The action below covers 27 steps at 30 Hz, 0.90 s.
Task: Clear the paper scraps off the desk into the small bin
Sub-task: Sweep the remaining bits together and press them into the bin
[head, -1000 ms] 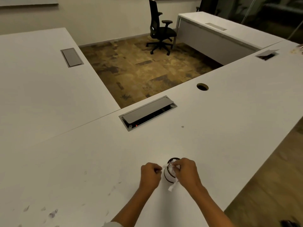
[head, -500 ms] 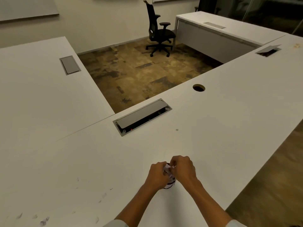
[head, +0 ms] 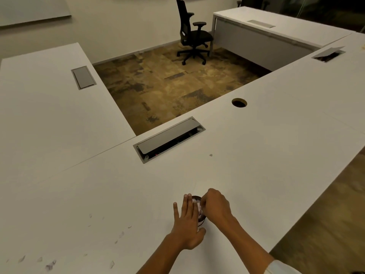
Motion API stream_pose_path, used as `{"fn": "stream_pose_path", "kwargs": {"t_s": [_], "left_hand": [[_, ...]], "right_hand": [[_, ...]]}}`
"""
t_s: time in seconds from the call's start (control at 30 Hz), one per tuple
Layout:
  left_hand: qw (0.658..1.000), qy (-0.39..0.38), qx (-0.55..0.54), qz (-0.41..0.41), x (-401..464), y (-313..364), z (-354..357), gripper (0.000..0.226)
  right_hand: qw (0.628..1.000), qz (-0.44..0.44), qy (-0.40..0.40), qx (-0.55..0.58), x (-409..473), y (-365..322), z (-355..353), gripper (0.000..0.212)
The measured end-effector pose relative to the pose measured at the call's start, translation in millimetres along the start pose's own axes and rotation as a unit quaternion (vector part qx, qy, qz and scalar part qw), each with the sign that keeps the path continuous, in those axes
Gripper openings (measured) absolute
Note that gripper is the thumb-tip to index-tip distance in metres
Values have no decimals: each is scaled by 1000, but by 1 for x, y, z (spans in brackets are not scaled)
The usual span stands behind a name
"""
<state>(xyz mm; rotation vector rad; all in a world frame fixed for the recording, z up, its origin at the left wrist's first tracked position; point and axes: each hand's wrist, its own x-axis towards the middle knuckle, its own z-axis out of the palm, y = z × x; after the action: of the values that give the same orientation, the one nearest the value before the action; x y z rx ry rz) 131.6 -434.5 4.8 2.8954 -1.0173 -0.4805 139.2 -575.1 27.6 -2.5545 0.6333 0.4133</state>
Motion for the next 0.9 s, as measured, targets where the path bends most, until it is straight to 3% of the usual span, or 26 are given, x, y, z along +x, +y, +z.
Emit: {"fn": "stream_pose_path", "kwargs": {"t_s": [0.07,0.13,0.27,0.37,0.5,0.73,0.8,0.9], "left_hand": [[999,-15,-25,31,5,-3,2,92],[991,-82,-95,37,10,-6,-3,91],[984,-66,-165,34,11,-12,-19,95],[978,-46,-204,20,9,-20,-23,97],[970,-37,-242,5,4,-30,-24,101],[964,-36,-262,-24,0,-57,-17,104],[964,-32,-264,-30,0,-65,-16,104],[959,-37,-276,-46,-1,-73,-11,102]], "right_hand": [[999,-34,19,-4,2,6,-5,5],[997,-63,19,44,11,14,-17,6],[980,-30,16,195,55,30,-52,17],[972,2,55,228,99,35,-66,24],[988,-23,61,142,152,35,-71,39],[990,-73,-47,-110,204,22,-49,59],[978,-89,-46,-183,203,26,-39,57],[969,-106,20,-223,191,38,-22,39]]}}
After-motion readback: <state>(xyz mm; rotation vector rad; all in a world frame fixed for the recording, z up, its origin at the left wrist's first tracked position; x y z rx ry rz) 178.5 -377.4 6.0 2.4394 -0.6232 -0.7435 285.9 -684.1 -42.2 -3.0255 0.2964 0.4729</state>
